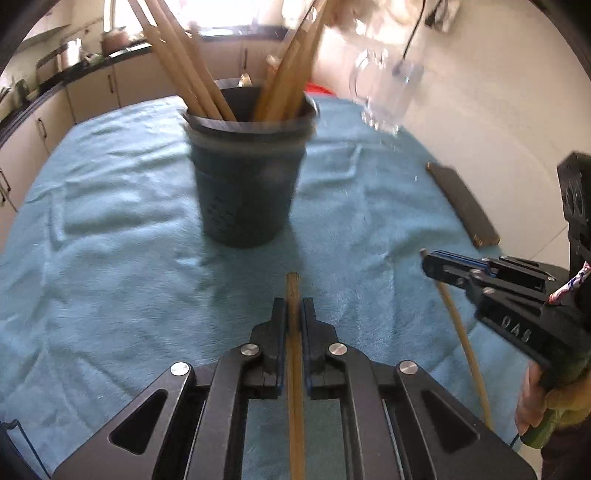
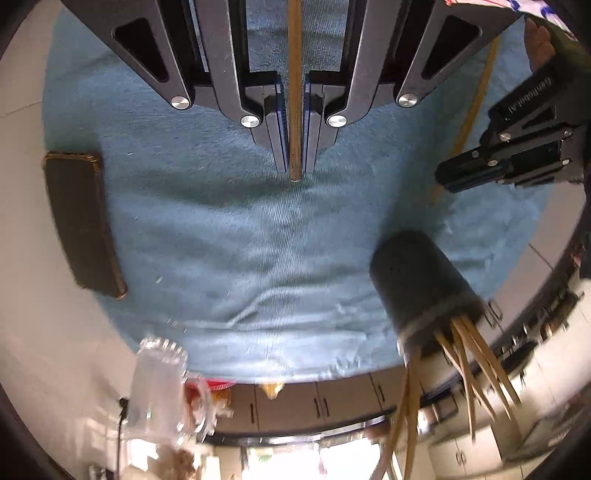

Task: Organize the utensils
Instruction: 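Carry both held chopsticks up and over the black cup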

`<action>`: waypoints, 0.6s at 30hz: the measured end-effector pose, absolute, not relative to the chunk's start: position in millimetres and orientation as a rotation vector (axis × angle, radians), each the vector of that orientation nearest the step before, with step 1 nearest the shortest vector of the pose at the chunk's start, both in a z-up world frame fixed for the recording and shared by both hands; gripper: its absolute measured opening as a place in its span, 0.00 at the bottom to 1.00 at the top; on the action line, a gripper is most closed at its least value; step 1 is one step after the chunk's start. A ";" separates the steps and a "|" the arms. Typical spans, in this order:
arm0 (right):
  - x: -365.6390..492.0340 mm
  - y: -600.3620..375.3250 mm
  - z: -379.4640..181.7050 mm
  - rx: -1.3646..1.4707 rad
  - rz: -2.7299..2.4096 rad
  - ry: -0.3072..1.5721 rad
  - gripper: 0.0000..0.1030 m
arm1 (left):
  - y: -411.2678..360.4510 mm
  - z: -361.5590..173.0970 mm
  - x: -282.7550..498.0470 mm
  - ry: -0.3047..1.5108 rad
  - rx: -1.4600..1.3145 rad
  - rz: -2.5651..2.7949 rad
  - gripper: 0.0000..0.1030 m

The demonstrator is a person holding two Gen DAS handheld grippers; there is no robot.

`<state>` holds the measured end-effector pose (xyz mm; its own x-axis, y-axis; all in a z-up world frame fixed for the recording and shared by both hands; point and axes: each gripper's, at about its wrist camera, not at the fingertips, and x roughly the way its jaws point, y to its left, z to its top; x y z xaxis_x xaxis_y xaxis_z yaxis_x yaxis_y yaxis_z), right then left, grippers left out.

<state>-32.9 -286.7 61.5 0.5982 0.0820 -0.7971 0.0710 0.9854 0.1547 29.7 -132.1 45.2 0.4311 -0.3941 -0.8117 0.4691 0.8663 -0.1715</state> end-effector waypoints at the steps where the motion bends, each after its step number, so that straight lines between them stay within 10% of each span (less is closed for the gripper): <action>1: -35.9 -287.2 69.7 0.181 0.003 0.906 0.07 | -126.6 54.5 25.5 0.963 0.074 -0.535 0.07; 18: -103.1 -280.8 165.9 0.235 0.001 0.587 0.07 | -76.1 157.2 -49.9 0.663 -0.022 -0.531 0.07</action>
